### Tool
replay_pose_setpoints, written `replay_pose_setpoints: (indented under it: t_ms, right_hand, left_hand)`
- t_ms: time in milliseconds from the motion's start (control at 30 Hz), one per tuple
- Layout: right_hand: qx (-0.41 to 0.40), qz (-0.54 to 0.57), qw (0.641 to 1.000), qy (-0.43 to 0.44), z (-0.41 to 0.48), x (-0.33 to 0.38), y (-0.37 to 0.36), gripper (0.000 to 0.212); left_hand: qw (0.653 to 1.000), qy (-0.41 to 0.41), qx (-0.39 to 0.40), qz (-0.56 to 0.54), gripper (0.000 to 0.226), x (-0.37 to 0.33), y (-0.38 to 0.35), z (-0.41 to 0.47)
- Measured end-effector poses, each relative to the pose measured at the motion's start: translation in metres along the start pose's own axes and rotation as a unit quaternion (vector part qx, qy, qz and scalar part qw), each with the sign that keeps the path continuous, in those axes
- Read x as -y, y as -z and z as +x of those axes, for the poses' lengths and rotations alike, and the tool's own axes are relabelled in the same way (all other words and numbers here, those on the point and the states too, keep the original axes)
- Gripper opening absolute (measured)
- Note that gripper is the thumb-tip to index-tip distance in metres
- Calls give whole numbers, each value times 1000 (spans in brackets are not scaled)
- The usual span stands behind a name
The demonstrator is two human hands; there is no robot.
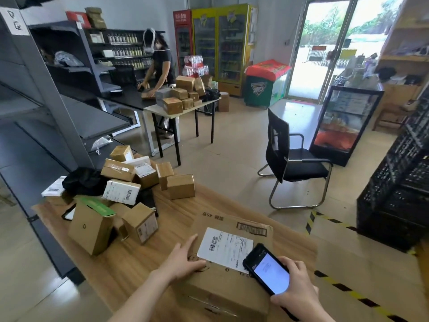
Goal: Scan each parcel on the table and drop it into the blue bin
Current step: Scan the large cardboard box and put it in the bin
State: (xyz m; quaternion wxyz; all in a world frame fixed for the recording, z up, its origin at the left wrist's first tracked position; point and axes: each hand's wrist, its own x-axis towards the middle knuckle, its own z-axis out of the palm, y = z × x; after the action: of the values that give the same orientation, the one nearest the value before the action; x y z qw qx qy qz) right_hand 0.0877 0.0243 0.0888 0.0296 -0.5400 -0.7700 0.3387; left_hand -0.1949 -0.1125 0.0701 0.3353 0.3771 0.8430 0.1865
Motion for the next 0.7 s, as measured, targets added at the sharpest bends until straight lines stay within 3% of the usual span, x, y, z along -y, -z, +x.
replay_pose_setpoints:
  t_ms: [367,533,700]
  right_hand:
    - [-20,-44,999,25,1,2,9,103]
    - [-23,-149,986,72,5,8,32,103]
    - [-38,-241,964,108,13,19,58,98]
  left_hand:
    - [997,34,-59,38,90,-18,-32,1]
    - [989,-11,-73,125,111,-37,-39,-2]
    - [988,-90,-38,116,121,-31,-29,9]
